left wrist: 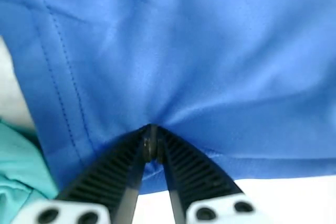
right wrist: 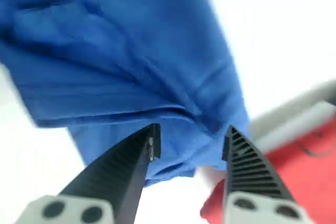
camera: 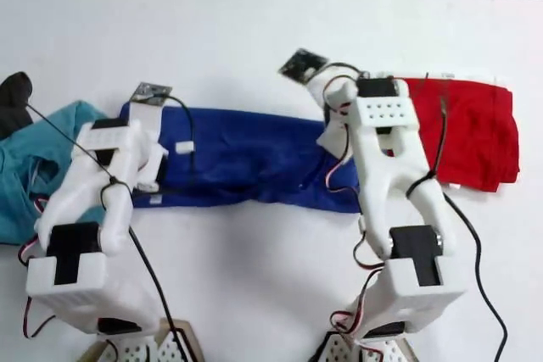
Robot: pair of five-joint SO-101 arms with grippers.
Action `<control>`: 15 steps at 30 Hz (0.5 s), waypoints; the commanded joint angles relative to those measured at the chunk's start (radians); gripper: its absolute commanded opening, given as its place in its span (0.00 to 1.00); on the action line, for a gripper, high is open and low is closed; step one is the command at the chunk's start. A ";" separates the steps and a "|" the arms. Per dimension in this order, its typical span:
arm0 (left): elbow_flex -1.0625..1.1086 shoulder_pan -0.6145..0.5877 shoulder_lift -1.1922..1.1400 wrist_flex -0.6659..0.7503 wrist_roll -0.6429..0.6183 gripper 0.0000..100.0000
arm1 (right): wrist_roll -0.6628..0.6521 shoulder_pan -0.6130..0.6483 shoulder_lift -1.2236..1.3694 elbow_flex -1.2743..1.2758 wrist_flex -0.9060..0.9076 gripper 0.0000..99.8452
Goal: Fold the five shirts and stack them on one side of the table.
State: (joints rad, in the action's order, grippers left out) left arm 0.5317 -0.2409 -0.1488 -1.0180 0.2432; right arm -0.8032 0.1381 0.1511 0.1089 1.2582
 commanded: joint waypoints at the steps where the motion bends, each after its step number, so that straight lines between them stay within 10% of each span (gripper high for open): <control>1: 0.001 -0.020 -0.006 0.011 -0.005 0.03 | 0.043 -0.021 -0.036 -0.037 -0.012 0.17; 5: 0.001 -0.020 -0.006 0.011 -0.005 0.03 | 0.075 -0.016 -0.113 -0.038 0.051 0.00; 15: 0.001 -0.020 -0.006 0.011 -0.005 0.03 | 0.080 0.133 -0.228 0.161 0.203 0.02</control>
State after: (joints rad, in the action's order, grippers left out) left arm 0.5317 -0.2409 -0.1488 -1.0180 0.2432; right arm -0.7327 0.2209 -0.0176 0.2102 1.4760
